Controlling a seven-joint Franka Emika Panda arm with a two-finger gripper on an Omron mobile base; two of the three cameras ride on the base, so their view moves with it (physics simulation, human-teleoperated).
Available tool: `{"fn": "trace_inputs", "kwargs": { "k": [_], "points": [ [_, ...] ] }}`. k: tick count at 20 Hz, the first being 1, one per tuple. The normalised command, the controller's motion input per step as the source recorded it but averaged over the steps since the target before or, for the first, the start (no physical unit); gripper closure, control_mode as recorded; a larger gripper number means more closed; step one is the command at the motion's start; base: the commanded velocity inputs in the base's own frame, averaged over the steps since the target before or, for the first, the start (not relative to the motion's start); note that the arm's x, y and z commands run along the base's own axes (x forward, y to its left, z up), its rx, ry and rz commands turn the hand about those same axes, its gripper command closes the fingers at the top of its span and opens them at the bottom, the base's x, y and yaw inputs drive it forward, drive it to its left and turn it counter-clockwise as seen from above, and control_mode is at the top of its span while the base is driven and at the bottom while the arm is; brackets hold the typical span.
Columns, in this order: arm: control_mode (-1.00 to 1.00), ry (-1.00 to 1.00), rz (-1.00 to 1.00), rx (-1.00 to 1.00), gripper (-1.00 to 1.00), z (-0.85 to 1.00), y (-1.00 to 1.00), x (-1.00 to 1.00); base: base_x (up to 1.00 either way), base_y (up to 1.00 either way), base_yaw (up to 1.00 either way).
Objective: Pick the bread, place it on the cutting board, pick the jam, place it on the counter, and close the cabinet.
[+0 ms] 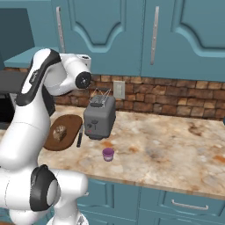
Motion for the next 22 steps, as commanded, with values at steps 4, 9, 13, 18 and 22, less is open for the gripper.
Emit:
{"fn": "trace_inputs", "kwargs": {
  "k": [4,9,13,18,22],
  "points": [
    [-1.00,0.00,0.00,0.00,-1.00,0.00,0.00,0.19,0.00,0.00,0.00],
    [-1.00,0.00,0.00,0.00,-1.00,0.00,0.00,0.03,0.00,0.00,0.00],
    [-1.00,-0.01,0.00,0.00,-1.00,0.00,0.00,0.06,0.00,0.00,0.00],
    [-1.00,-0.02,-0.02,0.00,-1.00,-0.03,0.00,0.31,0.00,0.00,0.00],
    [-1.00,-0.02,-0.03,0.00,-1.00,-0.01,0.00,0.15,0.00,0.00,0.00]
  ]
}}
